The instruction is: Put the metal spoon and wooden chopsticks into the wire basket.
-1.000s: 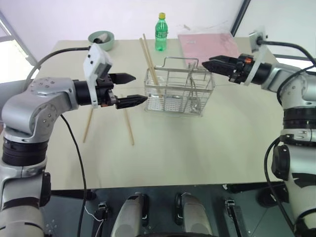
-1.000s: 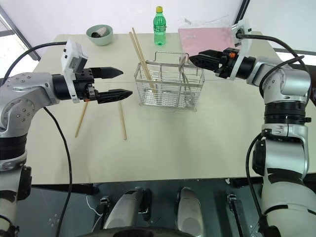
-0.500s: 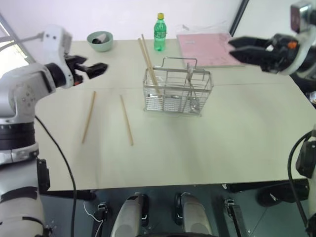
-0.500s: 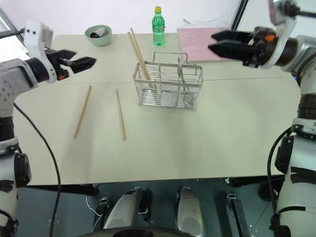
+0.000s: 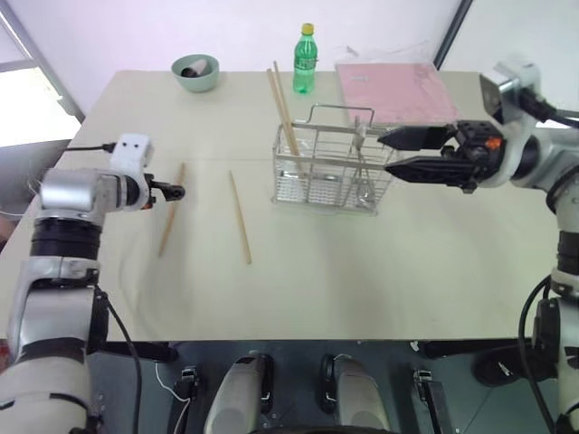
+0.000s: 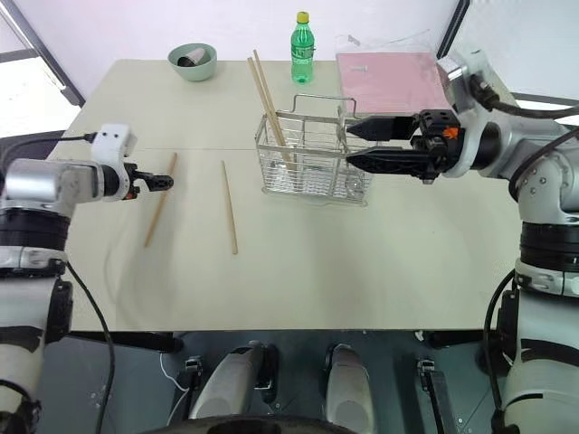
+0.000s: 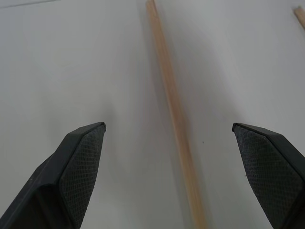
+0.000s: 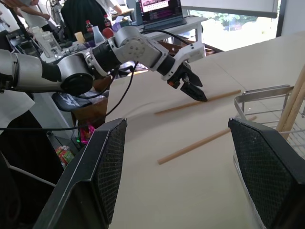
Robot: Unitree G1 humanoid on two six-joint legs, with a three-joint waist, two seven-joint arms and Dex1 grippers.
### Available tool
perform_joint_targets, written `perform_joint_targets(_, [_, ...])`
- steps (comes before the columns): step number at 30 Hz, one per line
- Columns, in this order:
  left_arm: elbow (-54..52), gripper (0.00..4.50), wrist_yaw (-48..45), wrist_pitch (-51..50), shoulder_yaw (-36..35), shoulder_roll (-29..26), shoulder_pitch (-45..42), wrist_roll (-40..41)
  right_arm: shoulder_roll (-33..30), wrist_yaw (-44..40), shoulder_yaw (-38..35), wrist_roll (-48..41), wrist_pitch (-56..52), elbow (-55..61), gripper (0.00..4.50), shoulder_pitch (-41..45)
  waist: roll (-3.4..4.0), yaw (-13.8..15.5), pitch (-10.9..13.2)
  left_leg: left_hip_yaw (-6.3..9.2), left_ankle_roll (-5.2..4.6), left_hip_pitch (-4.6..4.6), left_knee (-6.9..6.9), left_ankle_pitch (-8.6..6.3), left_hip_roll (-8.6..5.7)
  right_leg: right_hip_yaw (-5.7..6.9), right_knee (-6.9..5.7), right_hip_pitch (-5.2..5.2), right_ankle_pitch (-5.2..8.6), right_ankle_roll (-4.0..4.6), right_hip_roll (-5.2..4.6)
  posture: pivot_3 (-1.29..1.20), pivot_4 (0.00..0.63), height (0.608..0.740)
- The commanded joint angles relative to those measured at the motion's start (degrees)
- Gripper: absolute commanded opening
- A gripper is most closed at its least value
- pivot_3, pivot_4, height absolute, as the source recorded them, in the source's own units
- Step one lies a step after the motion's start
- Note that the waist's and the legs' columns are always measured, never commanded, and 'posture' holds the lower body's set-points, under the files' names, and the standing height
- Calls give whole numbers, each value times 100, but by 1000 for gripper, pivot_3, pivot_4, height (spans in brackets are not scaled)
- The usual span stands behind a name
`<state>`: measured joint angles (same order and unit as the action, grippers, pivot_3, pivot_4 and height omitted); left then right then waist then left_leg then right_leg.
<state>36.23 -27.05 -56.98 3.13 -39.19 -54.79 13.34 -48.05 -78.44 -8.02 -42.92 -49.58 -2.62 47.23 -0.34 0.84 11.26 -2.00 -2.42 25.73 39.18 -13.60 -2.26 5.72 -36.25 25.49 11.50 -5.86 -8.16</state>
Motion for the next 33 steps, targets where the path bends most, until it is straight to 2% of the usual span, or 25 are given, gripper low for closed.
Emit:
perform_joint_targets(1, [676,4500,-120,544,57,62,-396,-339,-77,102,-256,-226,-5,268,3466,18,-1,-5,0,0,-1,0,0,0,0,1,-1,0,0,0,-2,0,150,686])
perform_joint_targets(5, [1600,4500,-214,1240,101,258,-686,-642,-61,264,-309,-286,5,352,3466,-86,-1,-8,0,-1,-8,0,0,-4,0,6,0,0,0,-1,-7,0,150,686])
perform_joint_targets(6, [1765,4084,-236,1372,34,302,-756,-644,-62,292,-317,-287,14,373,3514,-117,-2,-8,0,-1,-8,0,0,-4,0,6,0,0,-1,-1,-8,0,150,686])
perform_joint_targets(8, [2015,3689,-232,1457,-93,360,-905,-643,-83,311,-344,-305,15,410,3514,-170,-2,-1,0,-2,-8,0,0,-4,-2,7,0,-1,-1,-1,-12,0,150,686])
perform_joint_targets(10, [2222,2723,-216,1575,-145,385,-1008,-689,-108,333,-373,-329,3,424,3514,-195,-2,-2,0,-2,-8,1,0,-5,-3,11,-1,-1,-2,-3,-16,0,150,686])
perform_joint_targets(11, [2299,2082,-200,1630,-169,392,-1041,-710,-121,344,-383,-343,-3,424,3514,-200,-2,-5,0,-2,-9,2,0,-5,-4,11,0,-1,-2,-4,-17,0,150,686])
perform_joint_targets(12, [2367,1679,-186,1672,-193,397,-1071,-732,-131,356,-391,-357,-5,424,3514,-204,-2,-3,0,-2,-10,2,0,-6,-6,12,0,-1,-2,-4,-19,0,150,686])
perform_joint_targets(13, [2426,1059,-168,1719,-225,400,-1095,-747,-132,378,-395,-367,-7,421,3514,-202,-2,-4,0,-2,-10,3,0,-6,-6,13,0,-1,-3,-4,-20,0,150,686])
perform_joint_targets(15, [2509,173,-119,1767,-305,406,-1138,-754,-130,423,-401,-395,-10,415,3514,-201,-3,-7,0,-2,-11,3,0,-5,-7,15,-1,-2,-3,-5,-23,0,150,686])
perform_joint_targets(21, [2411,73,339,2504,-501,363,-1197,-881,-149,496,-404,-426,12,381,3514,-223,-5,-7,2,-2,-11,5,1,-5,-8,17,-1,-1,-3,-6,-25,0,150,686])
perform_joint_targets(25, [1536,73,751,4007,-1350,450,-1420,-347,-202,526,-420,-429,-11,365,3514,-229,-33,-3,18,1,-10,17,2,-5,-10,20,-1,7,-6,-8,-31,0,150,686])
perform_joint_targets(29, [309,73,686,3963,-2186,866,-1705,650,-286,524,-418,-433,-5,389,3514,-261,-36,12,16,15,18,101,44,12,-12,31,-1,61,-19,-17,-38,0,150,686])
perform_joint_targets(33, [-1021,73,760,3655,-2365,1637,-2196,1465,-292,670,-458,-405,8,322,3514,-262,-36,3,16,12,-11,141,88,-2,-19,37,3,77,-33,-42,-40,0,150,686])
